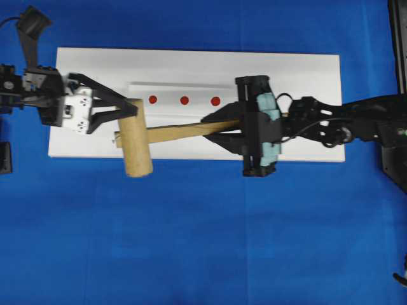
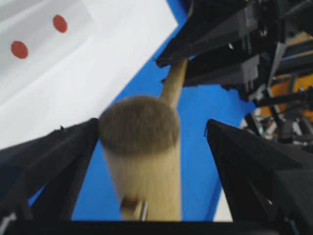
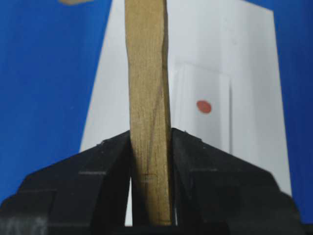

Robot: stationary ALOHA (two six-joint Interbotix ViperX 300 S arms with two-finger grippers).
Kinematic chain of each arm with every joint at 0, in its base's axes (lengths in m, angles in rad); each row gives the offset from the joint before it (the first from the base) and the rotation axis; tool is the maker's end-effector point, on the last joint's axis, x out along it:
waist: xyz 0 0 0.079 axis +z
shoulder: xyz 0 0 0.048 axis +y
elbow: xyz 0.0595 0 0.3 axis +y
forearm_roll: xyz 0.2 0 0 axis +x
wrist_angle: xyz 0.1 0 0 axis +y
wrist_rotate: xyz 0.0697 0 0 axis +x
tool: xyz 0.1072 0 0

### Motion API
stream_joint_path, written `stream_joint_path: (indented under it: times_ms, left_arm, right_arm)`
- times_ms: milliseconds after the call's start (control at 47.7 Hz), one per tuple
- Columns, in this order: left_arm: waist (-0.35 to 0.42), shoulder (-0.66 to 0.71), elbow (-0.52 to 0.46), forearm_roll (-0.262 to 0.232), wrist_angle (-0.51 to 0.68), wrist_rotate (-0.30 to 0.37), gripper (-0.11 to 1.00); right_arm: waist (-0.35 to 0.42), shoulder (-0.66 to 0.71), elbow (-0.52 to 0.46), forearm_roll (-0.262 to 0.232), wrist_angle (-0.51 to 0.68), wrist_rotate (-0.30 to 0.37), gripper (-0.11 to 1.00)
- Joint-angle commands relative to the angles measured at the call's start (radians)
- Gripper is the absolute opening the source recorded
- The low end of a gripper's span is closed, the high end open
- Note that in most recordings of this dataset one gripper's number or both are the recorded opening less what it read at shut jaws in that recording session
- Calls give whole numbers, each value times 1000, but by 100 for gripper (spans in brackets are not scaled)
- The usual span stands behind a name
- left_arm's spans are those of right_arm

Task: Hit the mark with a hammer.
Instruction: 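Release the left gripper, retract it, and carry the mallet toward the table front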

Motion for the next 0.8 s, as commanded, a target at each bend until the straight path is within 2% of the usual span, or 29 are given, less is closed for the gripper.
stream_joint_path:
  times_ms: [0, 189, 377, 608, 775]
  left_arm:
    - [3, -63, 15, 3, 6, 12, 88]
    - [6, -187, 75, 3, 94, 69, 87]
    - [15, -285, 109, 3, 190, 170, 87]
    - [41, -341, 135, 5, 236, 354, 87]
    - [49, -342, 137, 6, 236, 529, 86]
  right_arm:
    - [-2, -61, 18, 23, -3, 5, 9]
    - [2, -132, 84, 55, -8, 5, 9]
    - [3, -167, 114, 77, -3, 5, 9]
    - [5, -170, 115, 107, -5, 6, 9]
    - [12, -170, 107, 172, -8, 20, 9]
